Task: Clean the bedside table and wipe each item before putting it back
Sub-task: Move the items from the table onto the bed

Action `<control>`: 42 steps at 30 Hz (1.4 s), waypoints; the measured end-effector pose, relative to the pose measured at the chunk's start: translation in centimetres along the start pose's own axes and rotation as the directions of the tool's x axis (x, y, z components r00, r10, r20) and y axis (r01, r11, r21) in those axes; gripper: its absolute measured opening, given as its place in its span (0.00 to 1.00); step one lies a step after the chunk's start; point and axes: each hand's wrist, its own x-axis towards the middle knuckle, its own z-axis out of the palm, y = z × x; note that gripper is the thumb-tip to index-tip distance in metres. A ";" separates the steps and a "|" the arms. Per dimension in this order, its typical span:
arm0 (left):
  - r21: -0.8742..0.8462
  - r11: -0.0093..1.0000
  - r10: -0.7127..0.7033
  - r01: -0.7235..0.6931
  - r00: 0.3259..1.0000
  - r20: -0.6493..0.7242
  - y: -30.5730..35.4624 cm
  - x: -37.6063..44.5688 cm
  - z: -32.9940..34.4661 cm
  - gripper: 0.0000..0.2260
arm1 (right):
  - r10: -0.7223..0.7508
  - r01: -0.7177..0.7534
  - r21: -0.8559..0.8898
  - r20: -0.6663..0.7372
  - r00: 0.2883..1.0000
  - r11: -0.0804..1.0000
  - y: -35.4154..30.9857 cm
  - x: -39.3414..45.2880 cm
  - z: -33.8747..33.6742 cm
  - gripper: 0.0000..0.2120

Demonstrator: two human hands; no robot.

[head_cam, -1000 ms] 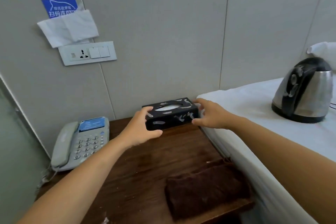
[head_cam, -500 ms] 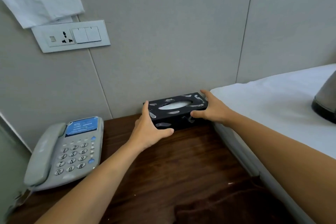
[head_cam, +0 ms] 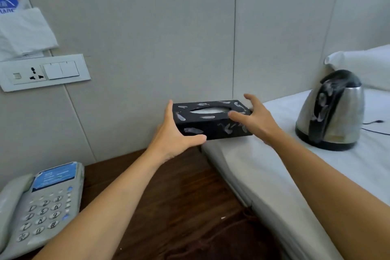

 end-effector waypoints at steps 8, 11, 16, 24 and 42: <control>-0.219 0.975 0.003 0.028 0.990 0.141 0.8 7.3 11.9 0.63 | -0.016 -0.046 -0.167 -0.349 0.937 0.985 3.5 2.0 -5.8 0.44; -0.215 0.976 -0.005 0.040 0.987 0.160 0.9 9.3 13.5 0.64 | 0.009 -0.074 -0.150 -0.395 0.919 0.986 4.5 2.9 -5.9 0.43; -0.214 0.974 -0.034 0.081 0.976 0.215 1.0 9.7 12.2 0.65 | 0.034 -0.119 -0.220 -0.355 0.934 0.968 6.0 3.3 -4.8 0.44; 0.075 0.997 -0.009 0.000 0.992 0.123 -1.1 -2.8 -1.4 0.54 | -0.504 0.314 -0.557 -0.225 0.834 0.769 -0.6 -1.7 1.9 0.34; 0.119 0.904 -0.386 0.411 0.904 -0.187 -16.7 -23.6 -30.2 0.62 | -0.194 0.299 0.019 0.801 0.567 0.954 -11.8 -15.2 33.9 0.48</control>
